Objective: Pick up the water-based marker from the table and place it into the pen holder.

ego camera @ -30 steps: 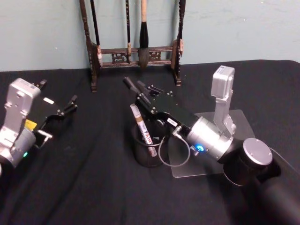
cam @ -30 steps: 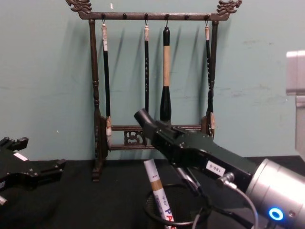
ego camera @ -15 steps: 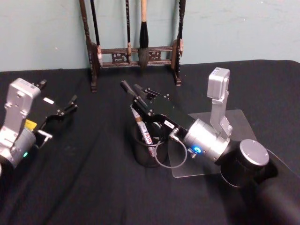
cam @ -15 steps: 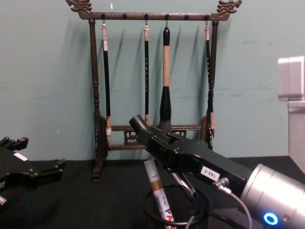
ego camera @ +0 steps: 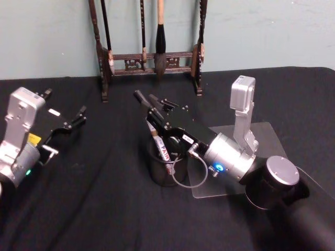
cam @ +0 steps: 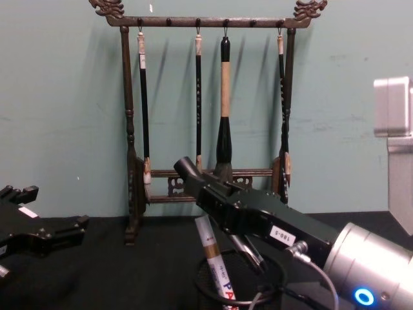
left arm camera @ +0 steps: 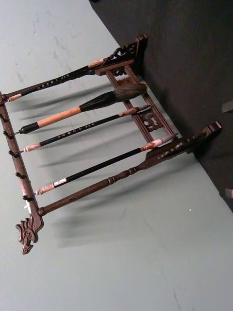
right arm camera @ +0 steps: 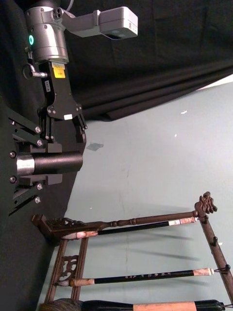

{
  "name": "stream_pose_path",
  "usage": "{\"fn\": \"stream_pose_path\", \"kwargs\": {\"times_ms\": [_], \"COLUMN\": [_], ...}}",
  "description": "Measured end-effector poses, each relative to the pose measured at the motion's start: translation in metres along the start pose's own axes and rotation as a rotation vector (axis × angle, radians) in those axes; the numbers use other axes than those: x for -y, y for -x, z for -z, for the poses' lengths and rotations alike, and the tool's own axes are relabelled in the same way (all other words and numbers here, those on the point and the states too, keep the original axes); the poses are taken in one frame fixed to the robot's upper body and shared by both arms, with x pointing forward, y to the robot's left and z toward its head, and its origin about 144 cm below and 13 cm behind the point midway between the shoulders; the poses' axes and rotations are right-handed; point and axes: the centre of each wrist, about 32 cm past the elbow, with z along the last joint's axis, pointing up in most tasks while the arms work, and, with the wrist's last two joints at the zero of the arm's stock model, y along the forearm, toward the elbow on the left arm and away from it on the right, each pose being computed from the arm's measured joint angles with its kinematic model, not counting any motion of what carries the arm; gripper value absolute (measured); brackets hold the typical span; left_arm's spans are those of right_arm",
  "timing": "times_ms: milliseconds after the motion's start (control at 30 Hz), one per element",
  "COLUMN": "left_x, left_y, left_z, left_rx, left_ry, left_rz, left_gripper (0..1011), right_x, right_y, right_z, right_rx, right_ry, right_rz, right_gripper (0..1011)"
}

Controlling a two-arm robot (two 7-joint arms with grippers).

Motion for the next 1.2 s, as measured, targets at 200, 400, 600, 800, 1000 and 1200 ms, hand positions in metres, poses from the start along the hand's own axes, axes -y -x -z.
{"fn": "stream_pose_path", "kwargs": {"times_ms": [200, 400, 600, 800, 1000, 1200], "left_x": [0.0, 0.0, 0.0, 0.0, 0.0, 0.0], "left_y": [0.0, 0.0, 0.0, 0.0, 0.0, 0.0], "left_z": [0.0, 0.0, 0.0, 0.0, 0.0, 0.0], "left_rx": [0.0, 0.0, 0.0, 0.0, 0.0, 0.0], "left_ry": [0.0, 0.0, 0.0, 0.0, 0.0, 0.0], "left_rz": [0.0, 0.0, 0.0, 0.0, 0.0, 0.0], "left_gripper": [1001, 1001, 1001, 1001, 1001, 1001], "right_x": [0.0, 0.0001, 0.0002, 0.0002, 0.0003, 0.0003], "right_y": [0.0001, 0.0001, 0.0, -0.0001, -0.0001, -0.0001], "right_z": [0.0, 0.0001, 0.0, -0.0001, -0.0001, -0.0001], "right_rx": [0.0, 0.0, 0.001, 0.001, 0.001, 0.001], "right_ry": [0.0, 0.0, -0.001, -0.001, -0.001, -0.001], "right_rz": [0.0, -0.001, -0.001, -0.001, -0.002, -0.002], "right_gripper": [246, 314, 512, 685, 869, 1002]}}
